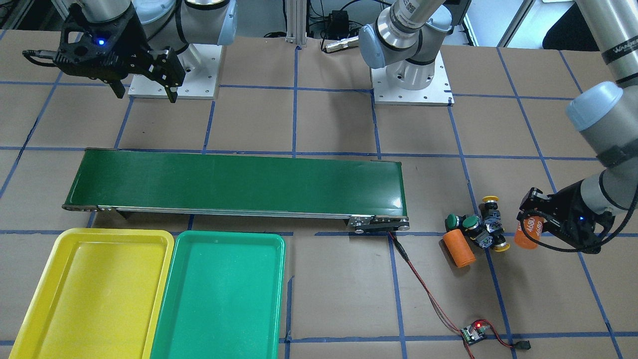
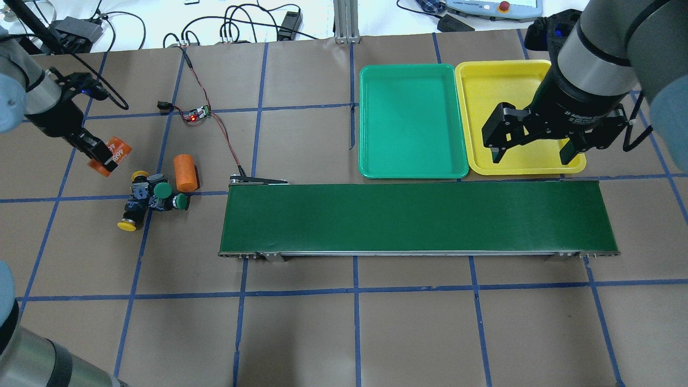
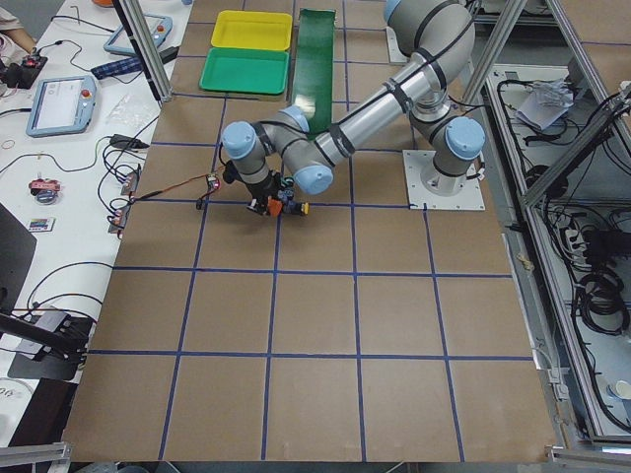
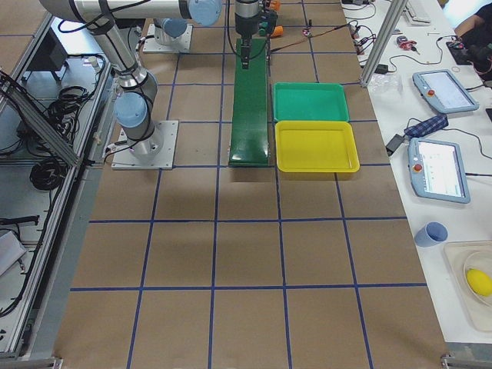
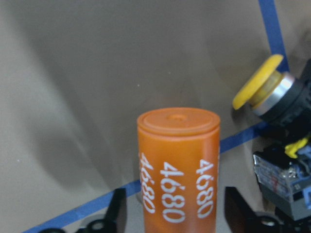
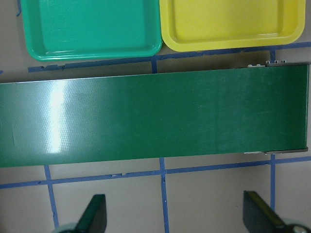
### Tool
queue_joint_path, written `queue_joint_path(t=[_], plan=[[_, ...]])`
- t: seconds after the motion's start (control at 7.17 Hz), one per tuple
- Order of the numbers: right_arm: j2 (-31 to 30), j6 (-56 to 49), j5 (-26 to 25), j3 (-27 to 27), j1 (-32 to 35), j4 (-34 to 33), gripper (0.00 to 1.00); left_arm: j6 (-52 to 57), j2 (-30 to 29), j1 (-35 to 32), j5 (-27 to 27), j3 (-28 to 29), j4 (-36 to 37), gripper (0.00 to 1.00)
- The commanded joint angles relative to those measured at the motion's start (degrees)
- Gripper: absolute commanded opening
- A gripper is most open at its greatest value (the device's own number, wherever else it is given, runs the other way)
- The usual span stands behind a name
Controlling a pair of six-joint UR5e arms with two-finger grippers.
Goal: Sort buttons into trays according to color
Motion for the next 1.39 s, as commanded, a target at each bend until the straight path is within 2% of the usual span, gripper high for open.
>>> queue_joint_path(t=[0.0, 0.14, 0.28, 0.56, 0.7, 0.84, 0.98, 1.12, 1.26], plan=[[-0.15, -0.02, -0.45, 0.91, -0.01, 0.05, 1.00, 2.61, 6.49, -12.66, -0.14, 1.16, -11.18, 0.00], [-1.29, -0.11, -0.54, 1.09, -0.01, 0.14, 1.00, 3.48, 8.69, -18.46, 0.39, -1.99, -11.18, 0.00], [-1.39, -0.28, -0.45, 1.27, -0.01, 0.05, 1.00, 9.40, 11.06, -21.57, -0.39, -6.46, -9.96, 0.00], [-1.30, -0.46, -0.10, 1.80, -0.01, -0.04, 1.00, 18.46, 13.11, -26.14, -1.11, -16.29, 3.24, 0.00], [-1.39, -0.46, -0.19, 1.80, -0.01, -0.04, 1.00, 18.43, 12.41, -27.65, -0.93, -21.83, 13.67, 0.00], [-1.47, -0.46, -0.54, 2.32, -0.01, -0.04, 1.00, 18.60, 13.19, -28.10, -1.36, -24.84, 17.69, 0.00], [-1.56, -0.46, -0.37, 2.67, -0.01, -0.04, 1.00, 18.43, 13.37, -28.10, -1.37, -26.00, 18.43, 0.12], [-1.39, -0.55, -0.19, 2.68, -0.01, -0.04, 1.00, 17.99, 13.29, -27.93, -1.28, -26.19, 18.44, 0.69], [-1.56, -0.46, -0.19, 2.68, -0.01, -0.04, 1.00, 17.90, 11.89, -27.84, -1.19, -26.28, 18.87, 1.00]])
